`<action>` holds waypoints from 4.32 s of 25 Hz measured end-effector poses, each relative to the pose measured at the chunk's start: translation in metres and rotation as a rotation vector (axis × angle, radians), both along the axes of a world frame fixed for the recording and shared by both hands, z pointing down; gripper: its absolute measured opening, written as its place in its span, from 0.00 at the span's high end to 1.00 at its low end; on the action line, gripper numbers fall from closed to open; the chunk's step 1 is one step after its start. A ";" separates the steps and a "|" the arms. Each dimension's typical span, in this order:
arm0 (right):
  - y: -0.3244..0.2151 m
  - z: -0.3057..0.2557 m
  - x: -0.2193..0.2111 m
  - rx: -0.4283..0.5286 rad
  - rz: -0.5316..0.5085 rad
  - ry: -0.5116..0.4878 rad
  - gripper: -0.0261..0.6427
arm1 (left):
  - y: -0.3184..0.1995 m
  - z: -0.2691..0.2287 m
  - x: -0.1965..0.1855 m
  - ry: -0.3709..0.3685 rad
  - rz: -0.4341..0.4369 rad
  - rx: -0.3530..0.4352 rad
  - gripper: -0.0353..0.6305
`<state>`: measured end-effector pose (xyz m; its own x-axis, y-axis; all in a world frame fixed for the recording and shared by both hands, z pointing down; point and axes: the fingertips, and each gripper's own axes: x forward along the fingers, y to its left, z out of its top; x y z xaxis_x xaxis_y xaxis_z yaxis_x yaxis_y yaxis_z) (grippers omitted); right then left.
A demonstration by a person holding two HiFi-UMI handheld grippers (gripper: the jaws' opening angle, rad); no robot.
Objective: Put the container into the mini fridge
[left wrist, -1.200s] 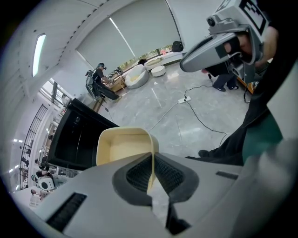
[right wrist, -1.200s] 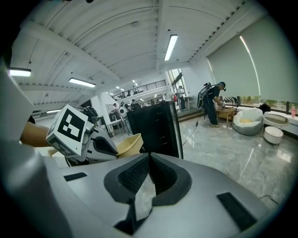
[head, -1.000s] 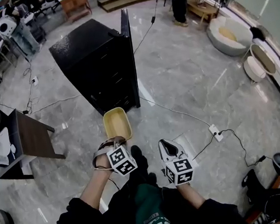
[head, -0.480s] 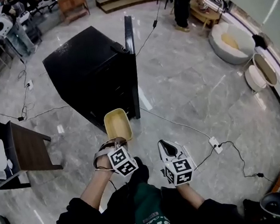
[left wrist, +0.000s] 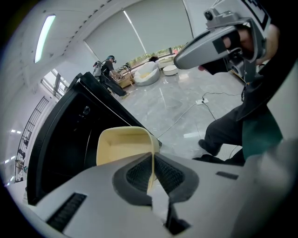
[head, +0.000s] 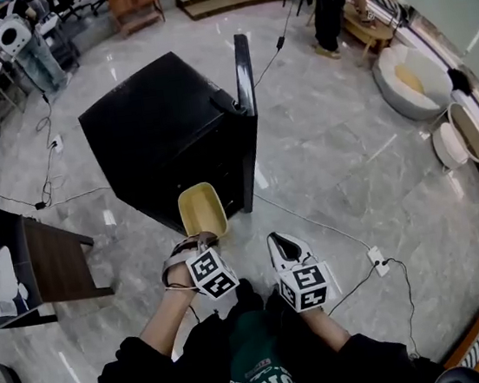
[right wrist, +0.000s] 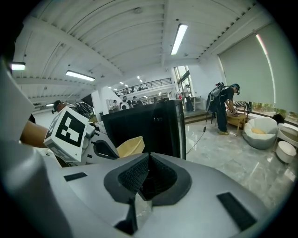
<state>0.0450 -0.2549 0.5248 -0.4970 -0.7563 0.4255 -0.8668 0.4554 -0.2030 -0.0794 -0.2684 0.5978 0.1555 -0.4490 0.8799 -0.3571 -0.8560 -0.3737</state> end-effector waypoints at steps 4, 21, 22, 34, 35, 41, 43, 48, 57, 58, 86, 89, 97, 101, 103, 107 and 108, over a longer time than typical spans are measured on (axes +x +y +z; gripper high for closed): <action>-0.024 0.004 0.000 -0.011 -0.026 0.000 0.91 | -0.022 0.007 -0.003 0.004 -0.037 0.003 0.92; -0.070 0.028 0.005 -0.050 -0.098 -0.027 0.91 | -0.073 0.035 -0.013 -0.001 -0.168 -0.003 0.92; -0.070 0.031 0.006 -0.056 -0.095 -0.027 0.91 | -0.076 0.036 -0.013 0.000 -0.168 -0.002 0.92; -0.061 0.052 0.014 -0.112 -0.078 0.002 0.91 | -0.111 0.070 -0.024 0.000 -0.214 0.010 0.92; -0.059 0.055 0.014 -0.118 -0.084 0.008 0.91 | -0.114 0.075 -0.026 0.000 -0.225 0.008 0.92; -0.051 0.076 0.013 -0.173 -0.104 0.031 0.91 | -0.133 0.113 -0.034 -0.011 -0.240 -0.009 0.92; -0.053 0.079 0.015 -0.178 -0.106 0.045 0.91 | -0.139 0.126 -0.037 -0.010 -0.253 -0.013 0.92; -0.062 0.088 0.024 -0.198 -0.101 0.067 0.91 | -0.157 0.157 -0.054 -0.035 -0.285 -0.025 0.92; -0.055 0.105 0.026 -0.247 -0.123 0.085 0.91 | -0.182 0.183 -0.069 -0.076 -0.342 -0.004 0.92; -0.055 0.105 0.027 -0.247 -0.122 0.087 0.91 | -0.185 0.185 -0.069 -0.079 -0.341 -0.006 0.92; -0.062 0.096 0.073 -0.245 0.007 0.102 0.91 | -0.251 0.186 -0.092 -0.184 -0.311 0.011 0.91; -0.058 0.094 0.070 -0.241 0.007 0.099 0.91 | -0.248 0.183 -0.093 -0.180 -0.311 0.016 0.86; -0.057 0.085 0.059 -0.220 0.005 0.080 0.91 | -0.241 0.154 -0.085 -0.126 -0.307 0.069 0.82; -0.058 0.078 0.052 -0.198 0.004 0.063 0.91 | -0.228 0.135 -0.075 -0.098 -0.285 0.096 0.83; -0.057 0.075 0.046 -0.190 0.002 0.054 0.91 | -0.220 0.126 -0.071 -0.082 -0.277 0.112 0.83; -0.056 0.067 0.035 -0.170 -0.004 0.040 0.91 | -0.203 0.107 -0.070 -0.044 -0.298 0.125 0.85; -0.056 0.065 0.033 -0.166 -0.004 0.036 0.91 | -0.198 0.103 -0.070 -0.030 -0.308 0.124 0.86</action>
